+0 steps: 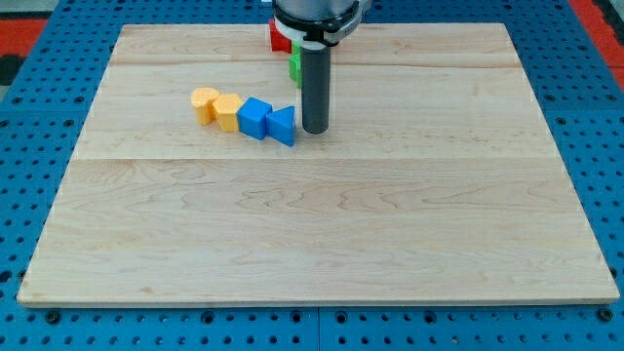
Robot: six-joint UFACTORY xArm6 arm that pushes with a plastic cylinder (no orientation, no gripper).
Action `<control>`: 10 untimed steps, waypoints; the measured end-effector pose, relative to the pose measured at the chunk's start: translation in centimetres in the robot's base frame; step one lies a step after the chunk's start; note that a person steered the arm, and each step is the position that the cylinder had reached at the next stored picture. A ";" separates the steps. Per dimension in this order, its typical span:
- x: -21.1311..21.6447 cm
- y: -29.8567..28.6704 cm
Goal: Move the blue triangle to the bottom right of the blue cube
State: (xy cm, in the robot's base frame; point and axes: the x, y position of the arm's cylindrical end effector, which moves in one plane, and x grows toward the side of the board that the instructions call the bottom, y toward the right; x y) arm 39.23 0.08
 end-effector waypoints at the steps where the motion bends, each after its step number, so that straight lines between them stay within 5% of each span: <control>1: 0.0 0.0; 5: -0.2 3.9; 8: -0.5 -5.9; 10: -1.1 -6.3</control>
State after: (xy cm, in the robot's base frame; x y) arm 38.09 -6.19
